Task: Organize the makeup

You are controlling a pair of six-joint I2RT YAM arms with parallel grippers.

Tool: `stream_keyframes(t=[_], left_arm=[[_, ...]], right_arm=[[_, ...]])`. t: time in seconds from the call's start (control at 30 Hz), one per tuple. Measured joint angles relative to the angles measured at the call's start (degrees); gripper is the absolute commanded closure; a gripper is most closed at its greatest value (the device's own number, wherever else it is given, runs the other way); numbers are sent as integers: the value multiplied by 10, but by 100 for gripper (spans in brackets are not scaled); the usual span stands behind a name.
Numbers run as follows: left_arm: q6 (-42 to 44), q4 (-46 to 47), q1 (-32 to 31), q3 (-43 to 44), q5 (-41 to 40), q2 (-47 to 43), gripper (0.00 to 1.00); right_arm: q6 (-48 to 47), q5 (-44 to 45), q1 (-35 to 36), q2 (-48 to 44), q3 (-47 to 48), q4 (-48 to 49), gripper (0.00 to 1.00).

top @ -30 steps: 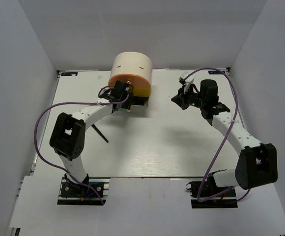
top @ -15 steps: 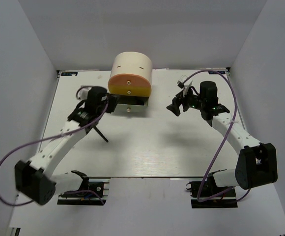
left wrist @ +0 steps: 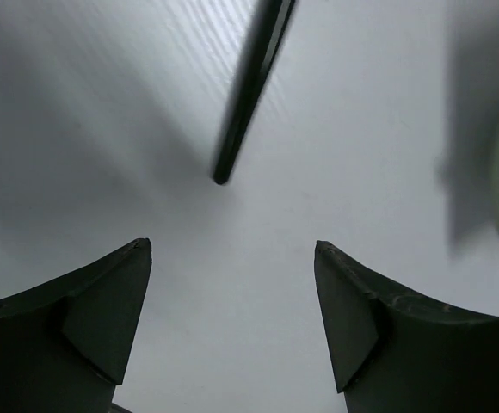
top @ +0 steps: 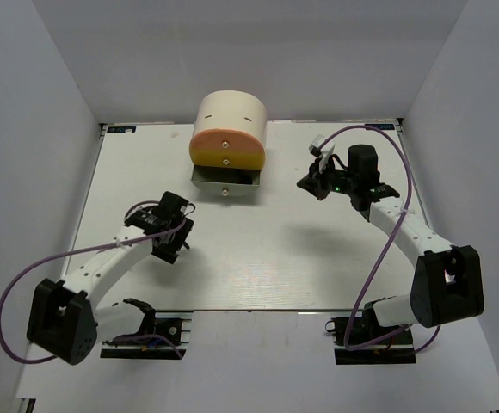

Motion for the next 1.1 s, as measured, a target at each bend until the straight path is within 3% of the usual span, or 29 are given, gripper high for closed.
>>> stream_keyframes(t=[0.33, 0.53, 0.77, 0.87, 1.1], left_arm=[[106, 6, 84, 106, -3, 197, 11], [191, 24, 140, 164, 13, 283, 16], [247, 33, 162, 177, 36, 332, 25], [262, 37, 167, 182, 47, 352, 34], [284, 44, 169, 186, 56, 361, 77]], right_arm=[[1, 7, -4, -3, -14, 1, 100], [1, 13, -13, -6, -21, 1, 100], [7, 14, -21, -6, -22, 3, 100], [9, 14, -22, -6, -22, 4, 100], [13, 13, -23, -6, -22, 4, 100]])
